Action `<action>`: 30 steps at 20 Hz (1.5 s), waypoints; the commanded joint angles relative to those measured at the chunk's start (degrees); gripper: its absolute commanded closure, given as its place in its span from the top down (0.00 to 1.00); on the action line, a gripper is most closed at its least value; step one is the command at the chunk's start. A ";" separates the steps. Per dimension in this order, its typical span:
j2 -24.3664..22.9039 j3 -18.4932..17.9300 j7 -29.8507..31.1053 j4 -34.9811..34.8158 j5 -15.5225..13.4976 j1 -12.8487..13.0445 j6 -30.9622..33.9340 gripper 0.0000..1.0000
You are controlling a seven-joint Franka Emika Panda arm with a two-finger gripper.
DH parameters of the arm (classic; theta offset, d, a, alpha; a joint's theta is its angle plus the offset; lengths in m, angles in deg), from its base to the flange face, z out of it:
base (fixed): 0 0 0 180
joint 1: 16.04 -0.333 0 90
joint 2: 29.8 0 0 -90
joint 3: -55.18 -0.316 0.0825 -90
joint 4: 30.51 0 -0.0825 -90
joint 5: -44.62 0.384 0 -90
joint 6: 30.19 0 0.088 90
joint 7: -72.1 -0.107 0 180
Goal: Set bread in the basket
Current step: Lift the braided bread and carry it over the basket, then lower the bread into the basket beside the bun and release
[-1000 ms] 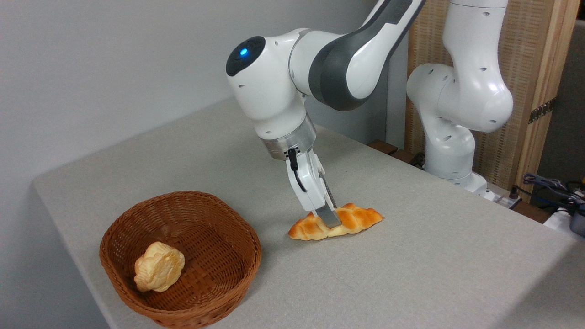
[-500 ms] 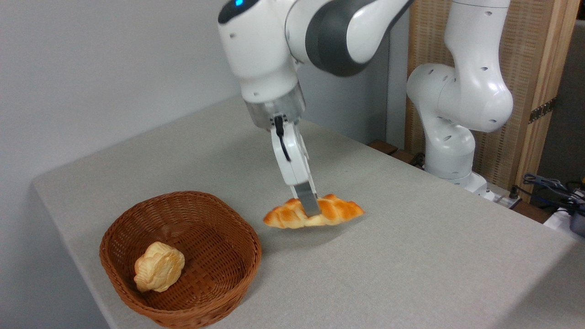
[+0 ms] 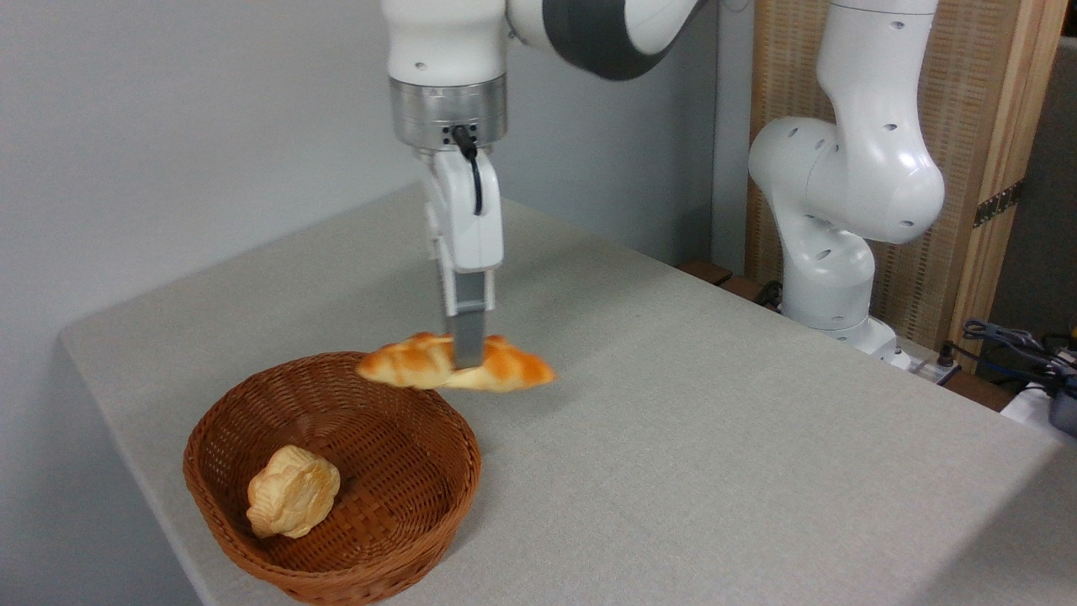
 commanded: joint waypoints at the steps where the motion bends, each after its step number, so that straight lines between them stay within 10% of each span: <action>1: 3.50 1.55 9.73 1.16 -1.16 0.58 -8.43 0.47; 8: 6.23 2.26 18.19 1.16 -1.16 1.72 -15.74 0.90; 26: 5.97 1.64 18.46 1.16 -1.78 1.37 -16.89 0.99; 30: 3.95 0.07 18.28 1.25 -1.78 1.10 -7.96 0.99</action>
